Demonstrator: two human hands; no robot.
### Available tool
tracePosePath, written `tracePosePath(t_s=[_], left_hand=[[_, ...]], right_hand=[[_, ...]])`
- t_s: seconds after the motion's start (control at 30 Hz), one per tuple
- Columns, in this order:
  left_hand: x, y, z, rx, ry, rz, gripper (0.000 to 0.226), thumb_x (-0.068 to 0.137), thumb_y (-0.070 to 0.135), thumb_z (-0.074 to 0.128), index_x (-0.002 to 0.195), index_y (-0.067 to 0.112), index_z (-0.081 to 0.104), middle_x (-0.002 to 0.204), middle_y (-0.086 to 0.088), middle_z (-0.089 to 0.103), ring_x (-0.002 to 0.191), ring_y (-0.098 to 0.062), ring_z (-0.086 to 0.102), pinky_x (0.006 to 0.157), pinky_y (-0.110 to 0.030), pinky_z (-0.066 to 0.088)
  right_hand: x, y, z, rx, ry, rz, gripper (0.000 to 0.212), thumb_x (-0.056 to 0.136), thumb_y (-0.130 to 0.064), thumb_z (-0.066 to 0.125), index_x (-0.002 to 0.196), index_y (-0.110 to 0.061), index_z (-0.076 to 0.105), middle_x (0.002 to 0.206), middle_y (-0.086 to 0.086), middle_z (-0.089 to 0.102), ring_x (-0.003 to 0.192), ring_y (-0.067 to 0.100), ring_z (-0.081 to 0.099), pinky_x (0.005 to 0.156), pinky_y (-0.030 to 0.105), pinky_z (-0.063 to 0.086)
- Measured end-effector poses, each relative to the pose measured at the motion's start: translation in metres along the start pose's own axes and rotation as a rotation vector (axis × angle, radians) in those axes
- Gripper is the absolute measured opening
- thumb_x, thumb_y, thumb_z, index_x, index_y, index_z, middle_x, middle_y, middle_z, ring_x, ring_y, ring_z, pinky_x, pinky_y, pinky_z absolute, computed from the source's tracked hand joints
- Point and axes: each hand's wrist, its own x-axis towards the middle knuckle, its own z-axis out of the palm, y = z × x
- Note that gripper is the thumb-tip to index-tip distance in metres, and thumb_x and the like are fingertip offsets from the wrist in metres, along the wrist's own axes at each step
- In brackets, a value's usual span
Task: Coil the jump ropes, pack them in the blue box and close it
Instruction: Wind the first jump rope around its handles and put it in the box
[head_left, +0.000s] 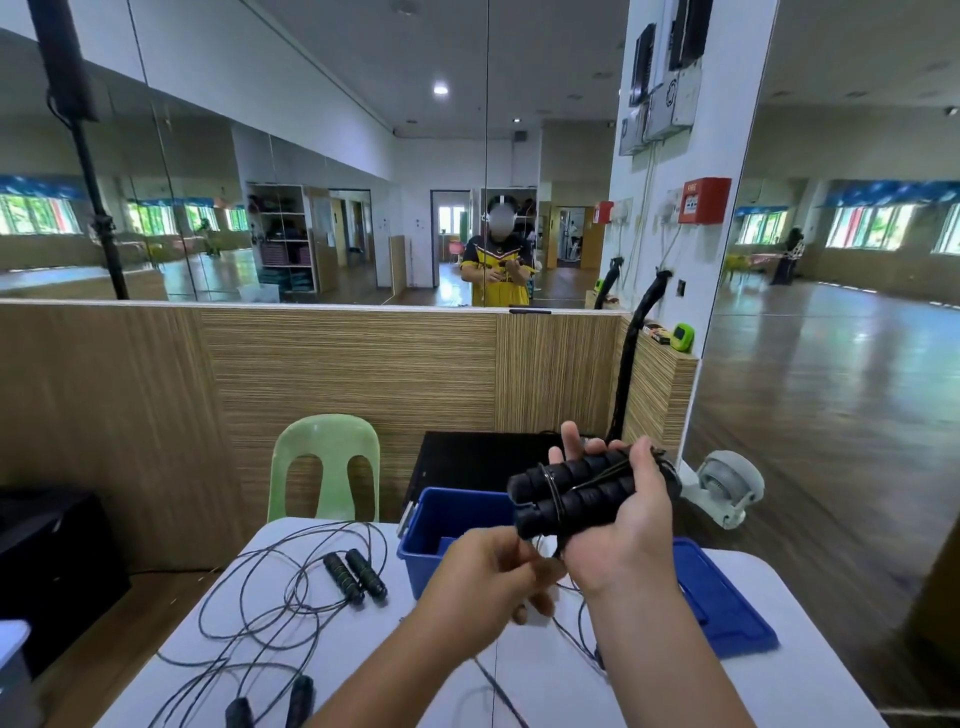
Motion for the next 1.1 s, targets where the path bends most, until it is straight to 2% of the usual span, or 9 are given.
tracePosePath(t_s=[0.17, 0.33, 0.43, 0.53, 0.67, 0.77, 0.87, 0.97, 1.1], left_hand=[[0.017, 0.007, -0.023, 0.090, -0.054, -0.022, 0.018, 0.088, 0.019, 0.080, 0.072, 0.025, 0.073, 0.067, -0.004, 0.073, 0.047, -0.010, 0.054, 0.048, -0.022, 0.045], [0.037, 0.020, -0.046, 0.382, -0.070, -0.082, 0.025, 0.088, 0.004, 0.068, 0.067, 0.015, 0.072, 0.060, -0.004, 0.069, 0.048, -0.012, 0.057, 0.048, -0.021, 0.049], [0.043, 0.031, -0.054, 0.467, -0.110, -0.074, 0.032, 0.087, 0.001, 0.066, 0.060, 0.018, 0.070, 0.054, -0.001, 0.063, 0.043, -0.007, 0.054, 0.044, -0.017, 0.044], [0.049, 0.041, -0.060, 0.476, -0.131, -0.068, 0.033, 0.086, 0.003, 0.067, 0.056, 0.017, 0.067, 0.047, 0.003, 0.056, 0.040, -0.008, 0.046, 0.043, -0.018, 0.039], [0.051, 0.049, -0.066, 0.475, -0.177, -0.070, 0.014, 0.084, 0.009, 0.074, 0.069, 0.009, 0.074, 0.050, 0.002, 0.054, 0.047, -0.013, 0.043, 0.046, -0.022, 0.037], [0.050, 0.054, -0.070, 0.449, -0.234, -0.090, 0.013, 0.083, 0.010, 0.077, 0.074, 0.002, 0.072, 0.056, -0.006, 0.055, 0.048, -0.016, 0.044, 0.047, -0.025, 0.038], [0.048, 0.058, -0.072, 0.419, -0.232, -0.109, 0.021, 0.083, 0.016, 0.081, 0.067, 0.010, 0.068, 0.059, -0.008, 0.058, 0.045, -0.015, 0.051, 0.046, -0.024, 0.043], [0.045, 0.060, -0.075, 0.300, -0.205, -0.112, 0.027, 0.087, 0.027, 0.080, 0.069, 0.011, 0.068, 0.068, -0.012, 0.050, 0.046, -0.013, 0.039, 0.045, -0.024, 0.032], [0.039, 0.056, -0.066, 0.224, -0.140, -0.161, 0.029, 0.094, 0.028, 0.072, 0.072, 0.010, 0.070, 0.055, 0.001, 0.038, 0.049, -0.013, 0.027, 0.046, -0.025, 0.020]], right_hand=[[-0.007, 0.002, -0.001, -0.035, -0.054, 0.065, 0.028, 0.101, -0.040, 0.057, 0.102, -0.012, 0.055, 0.084, 0.005, 0.065, 0.102, 0.034, 0.075, 0.109, 0.050, 0.048], [-0.012, 0.003, -0.004, -0.129, -0.118, 0.116, 0.029, 0.097, -0.040, 0.061, 0.100, -0.012, 0.057, 0.084, 0.006, 0.066, 0.094, 0.031, 0.076, 0.105, 0.047, 0.050], [-0.012, 0.004, -0.008, -0.180, -0.117, 0.133, 0.030, 0.098, -0.041, 0.061, 0.106, -0.013, 0.057, 0.084, 0.005, 0.066, 0.092, 0.028, 0.072, 0.108, 0.048, 0.048], [-0.014, 0.004, -0.013, -0.208, -0.120, 0.144, 0.033, 0.094, -0.042, 0.062, 0.112, -0.015, 0.055, 0.085, 0.003, 0.066, 0.094, 0.026, 0.067, 0.112, 0.051, 0.044], [-0.017, 0.003, -0.015, -0.239, -0.161, 0.157, 0.043, 0.084, -0.043, 0.065, 0.116, -0.015, 0.054, 0.084, 0.002, 0.066, 0.093, 0.024, 0.067, 0.107, 0.055, 0.047], [-0.020, 0.003, -0.017, -0.270, -0.193, 0.175, 0.034, 0.085, -0.039, 0.066, 0.107, -0.016, 0.056, 0.083, 0.003, 0.064, 0.092, 0.024, 0.066, 0.100, 0.054, 0.053], [-0.023, 0.001, -0.018, -0.309, -0.220, 0.175, 0.024, 0.084, -0.035, 0.067, 0.096, -0.016, 0.058, 0.081, 0.003, 0.061, 0.085, 0.022, 0.063, 0.093, 0.051, 0.055], [-0.024, 0.004, -0.024, -0.350, -0.189, 0.185, 0.022, 0.083, -0.034, 0.067, 0.095, -0.017, 0.059, 0.079, 0.002, 0.061, 0.077, 0.022, 0.061, 0.092, 0.053, 0.053], [-0.023, 0.010, -0.032, -0.353, -0.083, 0.172, 0.015, 0.095, -0.031, 0.063, 0.096, -0.016, 0.060, 0.079, 0.002, 0.064, 0.079, 0.022, 0.061, 0.091, 0.051, 0.054]])
